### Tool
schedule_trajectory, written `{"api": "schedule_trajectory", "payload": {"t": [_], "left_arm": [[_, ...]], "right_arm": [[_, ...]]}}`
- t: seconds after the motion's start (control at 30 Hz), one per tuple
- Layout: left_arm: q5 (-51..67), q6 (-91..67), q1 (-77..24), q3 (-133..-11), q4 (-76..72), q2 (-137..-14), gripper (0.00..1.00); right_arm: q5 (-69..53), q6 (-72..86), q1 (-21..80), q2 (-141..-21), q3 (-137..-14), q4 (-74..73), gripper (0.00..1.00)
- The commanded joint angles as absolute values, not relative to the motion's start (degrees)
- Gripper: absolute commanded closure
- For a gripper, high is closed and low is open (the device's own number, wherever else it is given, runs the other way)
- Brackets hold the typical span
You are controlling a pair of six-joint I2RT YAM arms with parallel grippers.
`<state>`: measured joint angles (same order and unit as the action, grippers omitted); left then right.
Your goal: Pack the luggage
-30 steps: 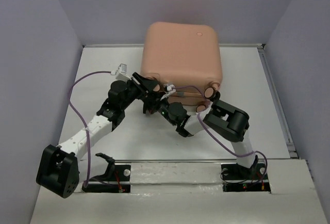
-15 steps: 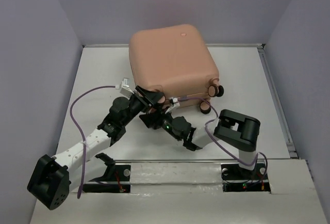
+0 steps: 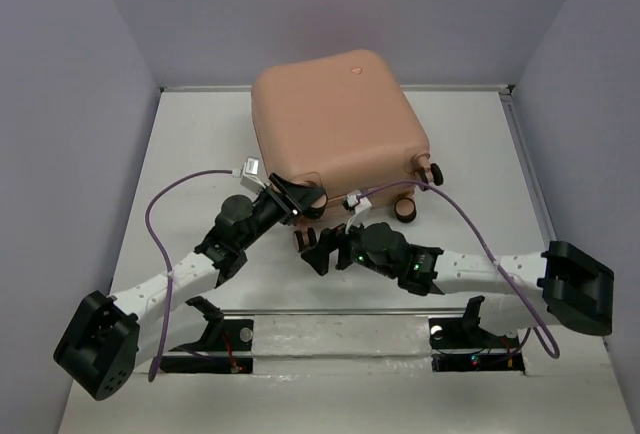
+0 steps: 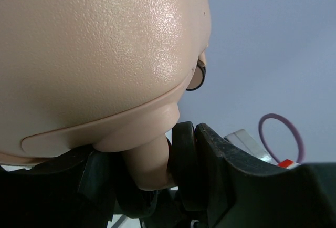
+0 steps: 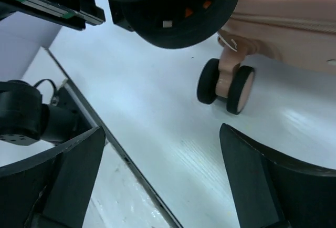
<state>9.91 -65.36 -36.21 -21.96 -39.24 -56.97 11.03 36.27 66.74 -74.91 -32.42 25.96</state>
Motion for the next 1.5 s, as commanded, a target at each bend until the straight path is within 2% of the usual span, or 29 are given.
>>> {"api": "schedule_trajectory", "payload": {"t": [0.0, 0.03, 0.1, 0.4, 0.57, 0.6, 0.63, 0.73, 0.83, 1.1, 1.3, 1.37, 1.47], "left_arm": [[17.58, -59.59, -37.62, -21.54, -53.61, -55.90, 0.56], [17.40, -59.59, -37.53, -21.36, -53.70, -55.90, 0.52], [17.05, -59.85, -37.62, -20.66, -53.96, -55.99, 0.48], [16.61, -58.19, -37.53, -19.69, -53.53, -55.37, 0.40], [16.26, -57.04, -37.53, -19.51, -52.38, -54.41, 0.23], [16.43, -57.13, -37.53, -19.08, -52.56, -54.32, 0.21], [16.44, -57.13, -37.44, -18.99, -52.56, -54.23, 0.19], [16.61, -57.22, -37.53, -18.46, -52.56, -53.97, 0.13], [16.53, -57.48, -37.53, -18.02, -52.38, -53.26, 0.10], [14.06, -56.95, -37.44, -17.58, -49.23, -51.24, 0.08], [12.57, -56.16, -37.44, -17.05, -46.76, -49.57, 0.09], [11.95, -55.90, -37.44, -17.05, -45.44, -49.05, 0.09], [11.34, -55.72, -37.44, -16.53, -44.12, -48.08, 0.09]], "right_arm": [[17.48, 26.55, 65.31, -70.06, -39.10, 12.13, 0.03], [17.14, 24.54, 64.35, -69.87, -40.24, 12.13, 0.03], [17.05, 22.60, 62.94, -70.57, -42.88, 12.22, 0.03], [14.59, 14.68, 58.89, -77.42, -51.06, 25.14, 0.05], [15.12, 14.15, 58.36, -82.17, -52.82, 30.40, 0.16], [15.29, 14.24, 58.36, -82.96, -52.74, 33.98, 0.24], [15.21, 14.24, 58.36, -83.23, -52.56, 35.06, 0.25], [15.90, 14.06, 58.36, -84.11, -52.12, 39.28, 0.24], [16.96, 13.54, 58.36, -84.11, -51.86, 41.30, 0.17], [18.19, 11.52, 58.36, -84.81, -53.87, 40.35, 0.13], [20.21, 9.93, 58.36, -87.18, -55.72, 40.70, 0.15], [21.00, 9.49, 58.36, -87.45, -57.04, 39.64, 0.10], [21.71, 9.32, 58.36, -87.10, -56.78, 40.34, 0.09]]}}
